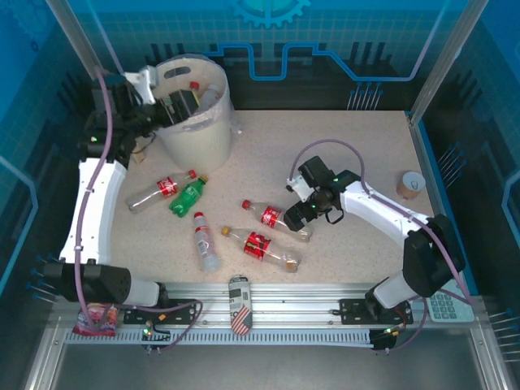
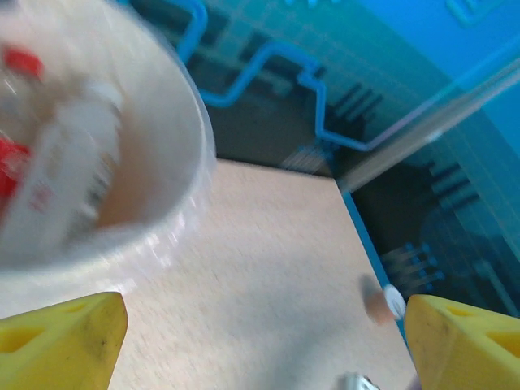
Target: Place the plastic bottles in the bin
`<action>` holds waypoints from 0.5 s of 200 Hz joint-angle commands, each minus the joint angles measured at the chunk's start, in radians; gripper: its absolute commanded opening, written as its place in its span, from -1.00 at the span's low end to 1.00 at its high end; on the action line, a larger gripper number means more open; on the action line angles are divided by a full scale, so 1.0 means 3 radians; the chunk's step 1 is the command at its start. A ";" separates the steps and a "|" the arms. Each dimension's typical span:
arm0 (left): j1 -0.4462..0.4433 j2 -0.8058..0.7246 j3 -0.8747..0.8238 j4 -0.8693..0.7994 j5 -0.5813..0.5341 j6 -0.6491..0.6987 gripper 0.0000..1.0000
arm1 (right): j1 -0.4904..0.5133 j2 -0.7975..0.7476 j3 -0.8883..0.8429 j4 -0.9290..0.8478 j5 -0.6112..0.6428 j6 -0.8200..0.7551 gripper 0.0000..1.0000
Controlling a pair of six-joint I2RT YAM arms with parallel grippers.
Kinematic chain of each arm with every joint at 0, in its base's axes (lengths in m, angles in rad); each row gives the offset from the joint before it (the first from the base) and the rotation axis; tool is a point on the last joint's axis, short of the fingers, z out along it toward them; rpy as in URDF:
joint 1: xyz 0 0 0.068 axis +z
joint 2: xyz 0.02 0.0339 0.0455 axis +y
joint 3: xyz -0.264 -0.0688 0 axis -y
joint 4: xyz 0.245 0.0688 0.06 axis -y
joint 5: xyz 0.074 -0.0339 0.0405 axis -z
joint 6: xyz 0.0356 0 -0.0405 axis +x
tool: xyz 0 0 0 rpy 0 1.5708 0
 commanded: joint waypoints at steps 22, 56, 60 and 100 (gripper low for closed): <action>-0.0326 -0.0304 -0.0892 0.0487 0.0164 -0.0578 0.81 | 0.0166 0.0347 0.0072 0.0042 0.0079 -0.0084 0.99; -0.0456 -0.0506 -0.1709 0.1034 0.0102 -0.1108 0.82 | 0.0231 0.0571 0.0061 0.0207 0.0037 0.0000 0.99; -0.0482 -0.0519 -0.1794 0.1091 0.0085 -0.1161 0.81 | 0.0237 0.0592 0.0057 0.0232 0.0050 0.0006 0.99; -0.0782 -0.0524 -0.2473 0.1560 -0.0188 -0.1630 0.81 | 0.0240 0.0840 0.0094 0.0419 0.0165 0.0092 1.00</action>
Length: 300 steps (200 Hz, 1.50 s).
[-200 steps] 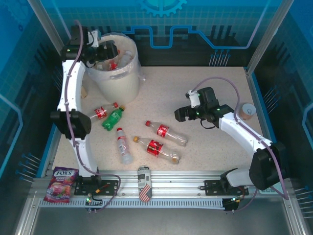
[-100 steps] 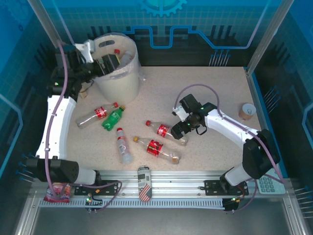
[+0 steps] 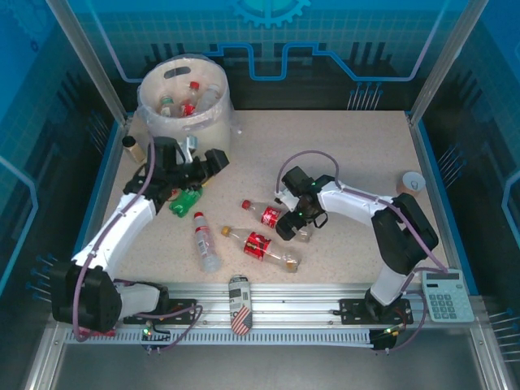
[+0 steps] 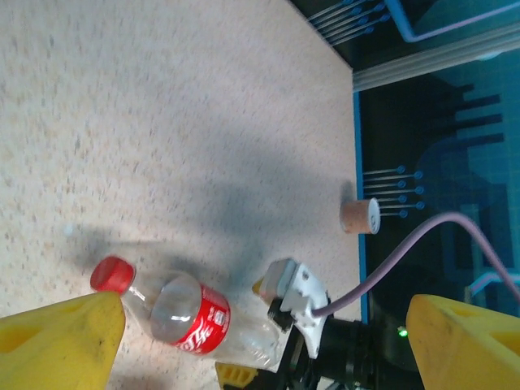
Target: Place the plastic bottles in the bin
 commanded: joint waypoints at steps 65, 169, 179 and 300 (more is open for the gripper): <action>-0.0360 0.0086 -0.0708 0.0789 -0.0521 -0.0692 0.82 | 0.0022 0.0248 -0.0024 0.0407 0.0072 0.0259 0.65; -0.0534 0.0695 -0.0765 0.1842 -0.0229 -0.1340 0.83 | -0.0111 -0.0162 -0.0160 0.0457 0.0001 0.0340 0.18; -0.0545 0.0764 -0.0749 0.1938 -0.0229 -0.1408 0.83 | -0.0132 -0.0222 -0.0179 0.0483 -0.0023 0.0358 0.18; -0.0833 0.1664 -0.0518 0.3186 0.0035 -0.2168 0.88 | -0.0282 -0.0896 -0.0687 0.1547 -0.0625 0.0663 -0.01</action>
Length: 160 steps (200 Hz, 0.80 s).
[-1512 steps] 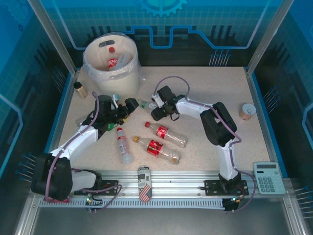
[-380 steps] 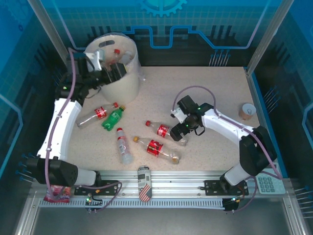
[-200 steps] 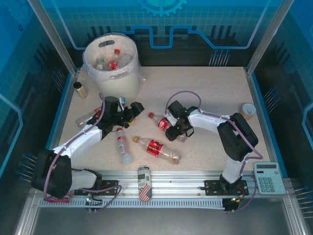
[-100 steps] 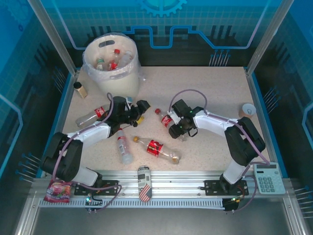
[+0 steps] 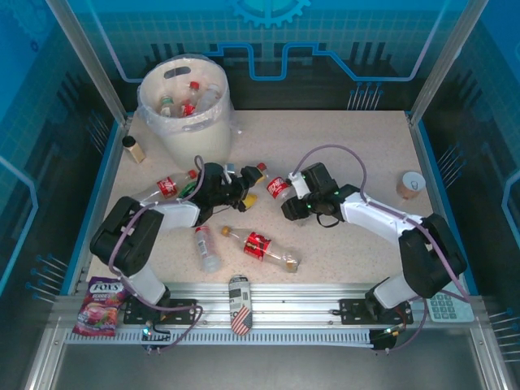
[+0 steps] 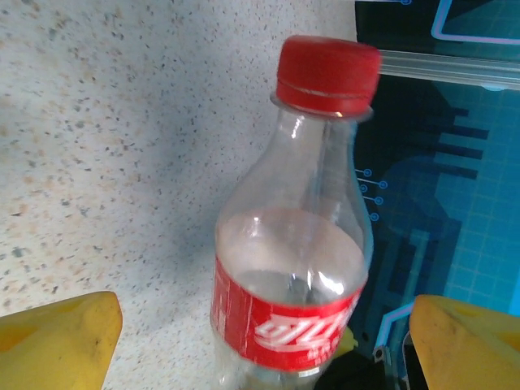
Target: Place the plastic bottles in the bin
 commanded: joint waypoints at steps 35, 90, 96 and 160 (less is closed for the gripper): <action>-0.0262 0.0336 0.0402 0.0366 0.0146 -0.0195 0.88 | 0.0010 -0.0071 -0.0069 0.0482 -0.0306 0.0147 -0.01; -0.0336 0.0399 0.0496 0.0319 0.0151 -0.0168 0.51 | 0.0015 0.0035 0.0017 0.0497 -0.0356 0.0168 -0.01; -0.0332 0.0400 0.0493 0.0318 0.0144 -0.0166 0.43 | 0.0015 0.0041 0.0027 0.0490 -0.0358 0.0164 -0.01; -0.0328 0.0391 0.0580 0.0119 0.0134 -0.0046 0.20 | -0.0026 -0.0053 0.0031 0.0408 -0.0460 0.0163 0.32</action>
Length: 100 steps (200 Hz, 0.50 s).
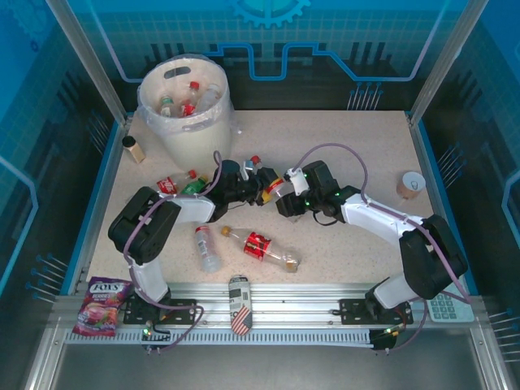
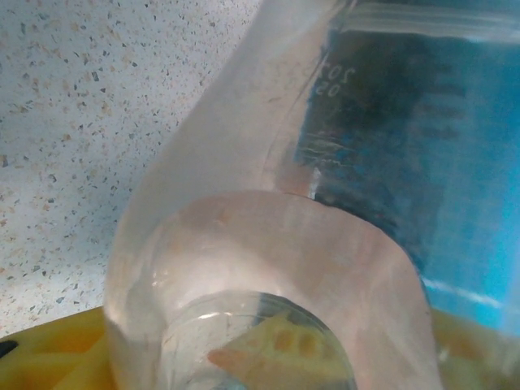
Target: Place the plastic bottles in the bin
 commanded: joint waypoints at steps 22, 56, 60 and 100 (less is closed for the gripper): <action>-0.0050 -0.0141 0.0348 -0.0677 -0.0010 0.0429 0.19 | -0.0178 -0.0268 -0.0038 0.0339 -0.0396 0.0289 0.54; -0.0063 -0.0308 0.0553 -0.1188 -0.0070 0.0833 0.10 | -0.0430 -0.0502 -0.0112 0.0396 -0.0472 0.0426 0.81; -0.0063 -0.0328 0.0569 -0.1247 -0.0083 0.0878 0.09 | -0.0455 -0.0528 -0.0106 0.0373 -0.0443 0.0426 0.85; -0.0157 -0.0634 0.0945 -0.2028 -0.0330 0.1505 -0.04 | -0.0618 -0.0775 -0.0078 0.0097 0.0081 0.0574 0.92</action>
